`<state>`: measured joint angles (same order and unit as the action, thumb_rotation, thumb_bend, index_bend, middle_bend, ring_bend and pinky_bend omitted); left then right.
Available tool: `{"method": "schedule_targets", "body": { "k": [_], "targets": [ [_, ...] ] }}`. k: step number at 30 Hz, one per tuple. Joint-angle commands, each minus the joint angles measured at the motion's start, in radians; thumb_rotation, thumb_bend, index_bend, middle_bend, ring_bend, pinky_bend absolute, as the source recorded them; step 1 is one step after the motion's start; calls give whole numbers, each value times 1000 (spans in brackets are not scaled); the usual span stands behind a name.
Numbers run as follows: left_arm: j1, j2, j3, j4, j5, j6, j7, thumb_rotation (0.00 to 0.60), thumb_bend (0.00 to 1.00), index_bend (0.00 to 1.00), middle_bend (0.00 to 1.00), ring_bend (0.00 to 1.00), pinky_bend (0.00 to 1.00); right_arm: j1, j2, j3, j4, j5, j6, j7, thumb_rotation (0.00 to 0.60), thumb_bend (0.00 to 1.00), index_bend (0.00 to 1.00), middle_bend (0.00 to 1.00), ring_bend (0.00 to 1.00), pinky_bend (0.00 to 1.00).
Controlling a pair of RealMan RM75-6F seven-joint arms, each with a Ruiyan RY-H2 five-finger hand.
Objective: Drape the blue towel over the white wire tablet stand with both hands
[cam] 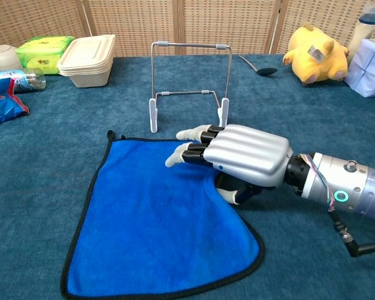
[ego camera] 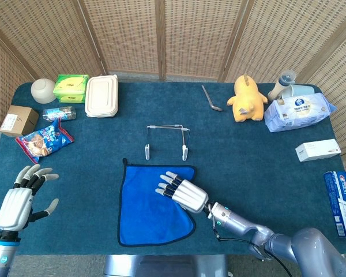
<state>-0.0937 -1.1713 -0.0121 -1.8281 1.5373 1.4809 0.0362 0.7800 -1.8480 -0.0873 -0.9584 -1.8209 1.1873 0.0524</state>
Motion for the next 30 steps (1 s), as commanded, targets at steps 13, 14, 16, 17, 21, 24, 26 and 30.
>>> {"method": "schedule_targets", "body": {
  "k": [13, 14, 16, 17, 21, 24, 26, 30],
  "targets": [
    [1, 1, 1, -1, 1, -1, 3, 600, 410, 286, 224, 119, 3, -21, -20, -4, 21, 10, 23, 22, 600, 584, 259, 218, 68, 125],
    [1, 1, 1, -2, 1, -2, 3, 600, 409, 286, 224, 119, 3, -24, -23, -5, 25, 9, 29, 27, 600, 583, 289, 224, 71, 124],
    [0, 1, 1, -2, 0, -2, 4, 600, 409, 286, 224, 119, 3, -27, -26, -8, 32, 7, 35, 33, 600, 576, 344, 234, 77, 124],
    [0, 1, 1, -3, 0, -3, 5, 600, 410, 286, 224, 119, 3, -28, -27, -11, 36, 5, 38, 36, 600, 571, 376, 241, 81, 125],
    [-1, 0, 0, -4, 1, -4, 7, 600, 410, 286, 224, 119, 3, -30, -28, -14, 45, 2, 43, 43, 600, 558, 446, 260, 89, 125],
    [-1, -1, 0, -5, 1, -4, 10, 600, 409, 286, 224, 118, 4, -30, -28, -14, 47, 1, 45, 46, 600, 553, 472, 268, 90, 124],
    [-1, -2, 0, -5, 0, -5, 10, 600, 409, 286, 224, 118, 4, -29, -27, -15, 47, -1, 46, 49, 600, 541, 504, 279, 93, 125],
    [-1, -3, 0, -4, 0, -5, 10, 600, 410, 286, 224, 118, 3, -28, -26, -17, 48, -3, 47, 52, 600, 519, 581, 300, 103, 125]
  ]
}}
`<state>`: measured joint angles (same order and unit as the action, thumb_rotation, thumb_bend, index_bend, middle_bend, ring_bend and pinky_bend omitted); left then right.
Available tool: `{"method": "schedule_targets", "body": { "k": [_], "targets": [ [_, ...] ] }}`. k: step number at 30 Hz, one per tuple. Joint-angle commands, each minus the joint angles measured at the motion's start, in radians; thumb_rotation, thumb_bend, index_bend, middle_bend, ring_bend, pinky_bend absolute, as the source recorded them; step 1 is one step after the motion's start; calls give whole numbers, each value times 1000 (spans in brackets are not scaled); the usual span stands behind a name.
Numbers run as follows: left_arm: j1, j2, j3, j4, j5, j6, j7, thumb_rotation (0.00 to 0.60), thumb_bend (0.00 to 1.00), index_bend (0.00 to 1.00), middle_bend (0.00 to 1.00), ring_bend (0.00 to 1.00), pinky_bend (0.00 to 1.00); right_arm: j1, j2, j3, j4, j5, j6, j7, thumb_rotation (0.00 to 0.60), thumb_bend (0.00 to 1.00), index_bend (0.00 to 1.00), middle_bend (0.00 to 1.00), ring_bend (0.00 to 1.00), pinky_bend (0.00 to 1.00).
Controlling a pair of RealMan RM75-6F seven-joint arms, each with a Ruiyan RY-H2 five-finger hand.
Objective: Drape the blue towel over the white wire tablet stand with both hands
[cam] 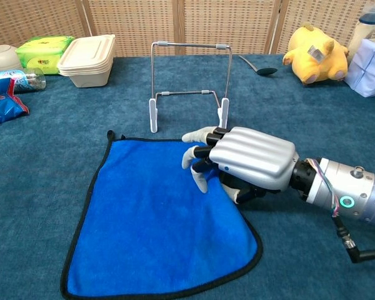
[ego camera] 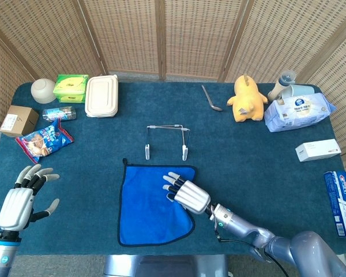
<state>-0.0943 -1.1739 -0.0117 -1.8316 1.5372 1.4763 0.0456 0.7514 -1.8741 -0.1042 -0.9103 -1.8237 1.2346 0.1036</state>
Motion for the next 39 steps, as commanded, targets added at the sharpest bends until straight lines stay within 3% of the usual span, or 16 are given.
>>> {"method": "schedule_targets", "body": {
  "k": [1, 13, 24, 34, 39],
  "targets": [
    [0, 0, 0, -1, 0, -1, 0, 600, 411, 286, 223, 118, 2, 0, 0, -2, 1, -2, 1, 1, 600, 515, 599, 303, 105, 125],
    [-5, -1, 1, 4, 2, -9, 17, 600, 410, 286, 223, 118, 3, 1, 6, 1, -19, 3, -3, 7, 600, 500, 701, 346, 125, 125],
    [-56, -32, 2, 86, 80, -44, 160, 600, 409, 295, 234, 118, 3, 0, 36, 6, -67, 14, -15, -5, 600, 500, 703, 350, 125, 125],
    [-157, -107, 24, 233, 201, -133, 92, 600, 409, 290, 224, 117, 9, -2, 38, 9, -81, 20, -23, -12, 600, 502, 700, 349, 125, 125],
    [-205, -147, 39, 306, 235, -186, 52, 600, 409, 285, 177, 55, 5, -1, 41, 12, -90, 21, -27, -18, 600, 502, 699, 349, 125, 125]
  ]
}}
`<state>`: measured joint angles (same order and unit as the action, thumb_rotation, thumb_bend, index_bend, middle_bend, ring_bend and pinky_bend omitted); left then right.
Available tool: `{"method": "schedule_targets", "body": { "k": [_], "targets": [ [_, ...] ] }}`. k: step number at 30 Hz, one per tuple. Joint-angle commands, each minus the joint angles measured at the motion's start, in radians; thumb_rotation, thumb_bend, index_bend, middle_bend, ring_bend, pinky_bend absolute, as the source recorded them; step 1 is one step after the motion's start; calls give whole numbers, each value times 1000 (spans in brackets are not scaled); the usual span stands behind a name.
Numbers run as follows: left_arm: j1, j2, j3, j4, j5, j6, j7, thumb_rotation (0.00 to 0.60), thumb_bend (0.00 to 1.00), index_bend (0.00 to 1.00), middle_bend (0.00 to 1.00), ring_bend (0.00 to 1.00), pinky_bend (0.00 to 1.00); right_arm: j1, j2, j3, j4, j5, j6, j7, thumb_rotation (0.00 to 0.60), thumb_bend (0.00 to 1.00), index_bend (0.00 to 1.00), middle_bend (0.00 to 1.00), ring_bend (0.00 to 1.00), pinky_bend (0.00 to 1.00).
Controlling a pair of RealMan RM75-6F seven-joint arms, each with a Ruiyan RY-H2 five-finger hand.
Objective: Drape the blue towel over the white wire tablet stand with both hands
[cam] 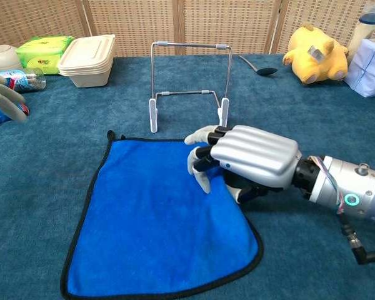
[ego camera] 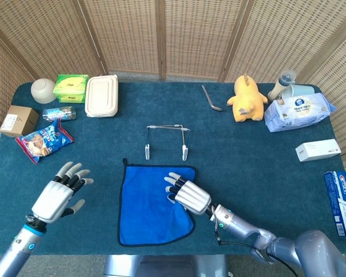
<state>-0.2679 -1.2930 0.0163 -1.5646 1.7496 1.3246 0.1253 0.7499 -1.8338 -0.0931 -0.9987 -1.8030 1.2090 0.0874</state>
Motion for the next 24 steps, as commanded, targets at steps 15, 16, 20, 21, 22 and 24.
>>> {"method": "schedule_targets", "body": {
  "k": [15, 16, 20, 21, 22, 24],
  "targets": [
    [-138, -162, 43, 232, 74, -120, -106, 600, 410, 276, 76, 0, 0, -8, 5, 3, -12, 11, -10, -9, 600, 502, 695, 350, 125, 125],
    [-144, -170, 44, 242, 74, -126, -106, 600, 410, 274, 73, 0, 0, -9, 5, 3, -12, 12, -12, -9, 600, 503, 695, 350, 125, 125],
    [-168, -211, 47, 283, 78, -142, -103, 600, 410, 252, 60, 0, 0, -13, 10, 3, -10, 16, -12, -7, 600, 504, 692, 350, 125, 125],
    [-172, -223, 47, 297, 79, -140, -101, 600, 410, 244, 56, 0, 0, -14, 11, 3, -11, 16, -11, -6, 600, 504, 691, 350, 125, 125],
    [-175, -230, 48, 307, 81, -137, -98, 600, 410, 229, 48, 0, 0, -14, 12, 3, -11, 17, -11, -6, 600, 505, 690, 349, 125, 125],
    [-181, -247, 50, 325, 81, -134, -91, 600, 410, 201, 36, 0, 0, -15, 13, 3, -12, 17, -12, -5, 600, 505, 689, 349, 125, 125]
  ]
}}
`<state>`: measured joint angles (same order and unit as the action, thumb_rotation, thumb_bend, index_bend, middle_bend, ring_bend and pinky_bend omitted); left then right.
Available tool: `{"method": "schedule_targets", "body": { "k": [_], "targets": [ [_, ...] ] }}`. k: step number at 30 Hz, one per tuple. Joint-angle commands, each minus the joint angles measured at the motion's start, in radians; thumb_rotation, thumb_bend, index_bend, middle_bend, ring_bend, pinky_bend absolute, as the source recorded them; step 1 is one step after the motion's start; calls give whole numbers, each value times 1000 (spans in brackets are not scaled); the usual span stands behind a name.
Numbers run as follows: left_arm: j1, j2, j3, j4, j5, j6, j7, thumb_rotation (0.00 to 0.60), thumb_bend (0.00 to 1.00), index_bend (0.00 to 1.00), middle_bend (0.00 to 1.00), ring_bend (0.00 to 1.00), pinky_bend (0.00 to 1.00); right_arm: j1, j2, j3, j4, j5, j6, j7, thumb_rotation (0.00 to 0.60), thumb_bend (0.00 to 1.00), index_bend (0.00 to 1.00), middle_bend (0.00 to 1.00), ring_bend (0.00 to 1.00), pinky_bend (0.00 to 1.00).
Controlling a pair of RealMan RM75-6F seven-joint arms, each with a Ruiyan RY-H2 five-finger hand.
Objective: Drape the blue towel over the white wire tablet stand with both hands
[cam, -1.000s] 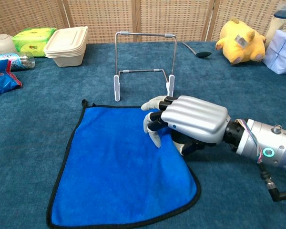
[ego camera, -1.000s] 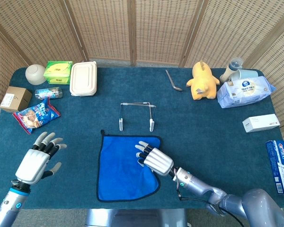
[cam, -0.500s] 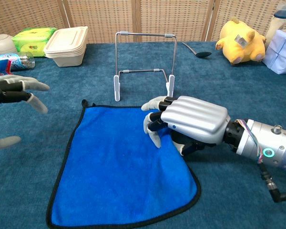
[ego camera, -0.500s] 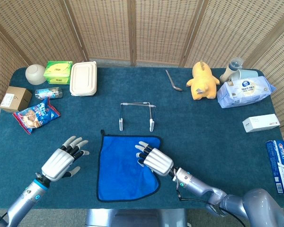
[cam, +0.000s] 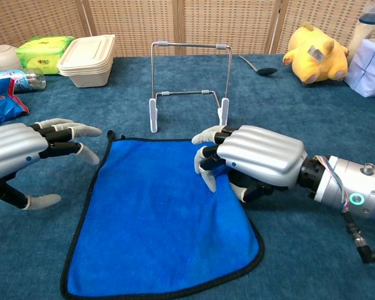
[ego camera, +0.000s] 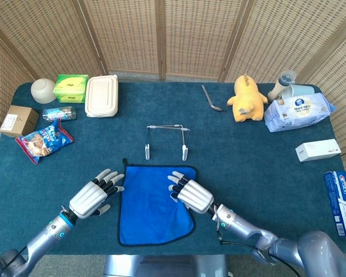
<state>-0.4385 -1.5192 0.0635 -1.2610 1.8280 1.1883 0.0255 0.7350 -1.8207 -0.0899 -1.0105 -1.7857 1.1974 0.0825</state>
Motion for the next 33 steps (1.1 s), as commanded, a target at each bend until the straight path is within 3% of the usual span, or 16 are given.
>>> {"method": "schedule_targets", "body": {
  "k": [1, 33],
  "targets": [
    [-14, -28, 3, 28, 3, 2, 13, 600, 409, 188, 31, 0, 0, 0, 0, 0, 0, 0, 0, 1, 600, 504, 689, 349, 125, 125],
    [-105, -101, 15, 78, -41, -48, 41, 600, 410, 153, 23, 0, 0, -9, 7, 10, 3, 8, 4, 12, 600, 506, 670, 349, 126, 125]
  ]
}}
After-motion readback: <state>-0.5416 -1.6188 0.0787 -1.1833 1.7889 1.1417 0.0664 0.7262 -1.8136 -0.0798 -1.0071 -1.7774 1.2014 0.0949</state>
